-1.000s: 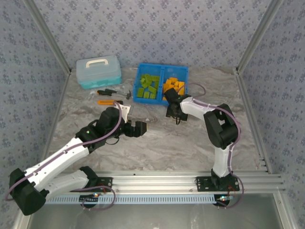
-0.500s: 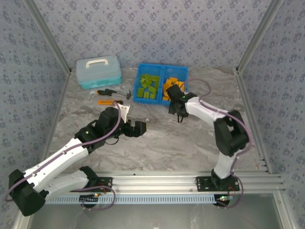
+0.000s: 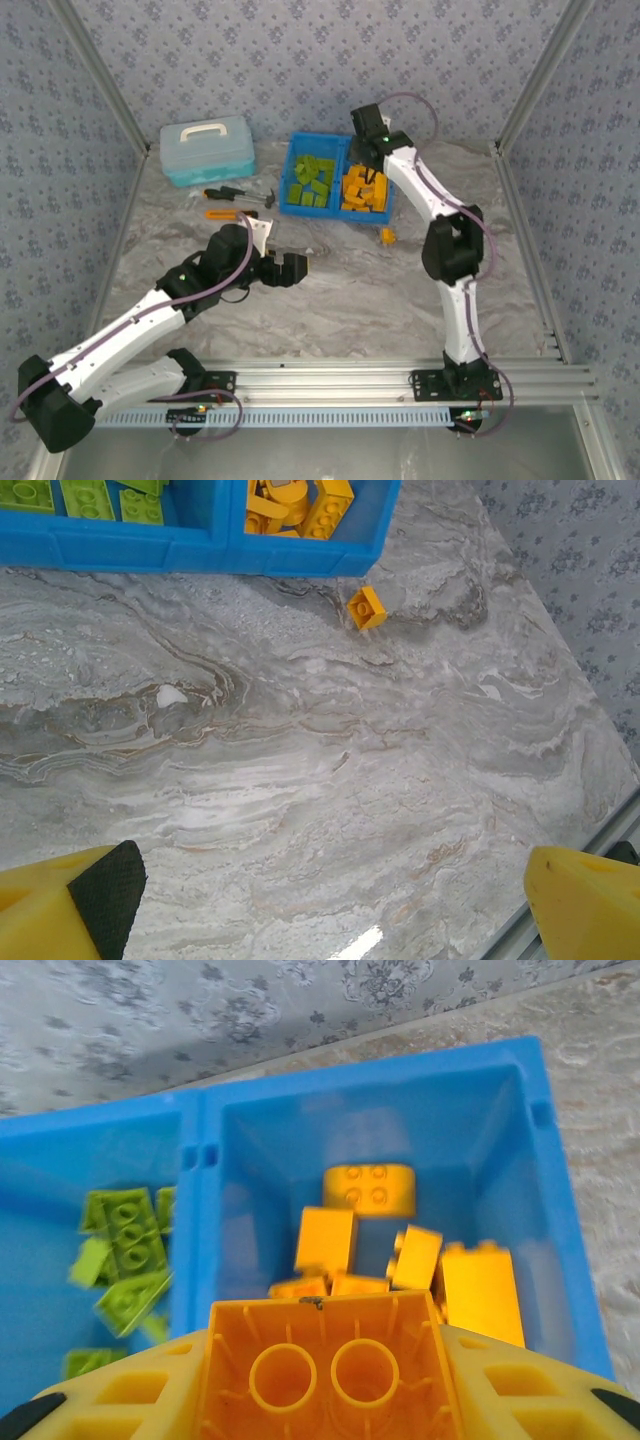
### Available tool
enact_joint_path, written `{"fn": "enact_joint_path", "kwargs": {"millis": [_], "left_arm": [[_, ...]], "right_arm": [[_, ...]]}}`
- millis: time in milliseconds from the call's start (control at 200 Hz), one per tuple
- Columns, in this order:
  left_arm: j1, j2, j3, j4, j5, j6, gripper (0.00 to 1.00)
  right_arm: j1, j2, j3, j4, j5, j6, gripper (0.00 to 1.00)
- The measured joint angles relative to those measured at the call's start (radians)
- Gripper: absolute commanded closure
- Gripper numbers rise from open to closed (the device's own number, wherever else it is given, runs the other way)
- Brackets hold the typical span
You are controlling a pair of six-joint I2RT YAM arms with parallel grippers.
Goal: Sort the legos into containers by color
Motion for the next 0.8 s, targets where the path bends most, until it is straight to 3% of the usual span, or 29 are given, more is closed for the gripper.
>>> {"fn": "enact_joint_path", "kwargs": {"millis": [140, 290, 400, 460, 695, 804], "left_arm": [[-0.002, 0.0, 0.0, 0.0, 0.0, 0.0, 0.01], [-0.004, 0.0, 0.002, 0.0, 0.0, 0.0, 0.01], [-0.004, 0.002, 0.002, 0.0, 0.0, 0.0, 0.01], [-0.004, 0.003, 0.003, -0.001, 0.0, 0.0, 0.01], [-0.006, 0.035, 0.03, 0.001, 0.001, 0.004, 0.01], [-0.007, 0.054, 0.035, 0.004, 0.002, 0.004, 0.01]], "right_arm": [[-0.027, 0.198, 0.26, -0.106, -0.008, -0.048, 0.27], [-0.031, 0.204, 0.332, -0.175, -0.019, -0.102, 0.24], [-0.026, 0.121, 0.291, -0.209, -0.022, -0.124, 0.24], [-0.023, 0.014, 0.166, -0.198, -0.027, -0.136, 0.21], [-0.01, -0.671, -0.645, -0.014, -0.08, -0.196, 0.14], [-0.005, -0.869, -0.925, 0.051, -0.097, -0.212, 0.12]]}}
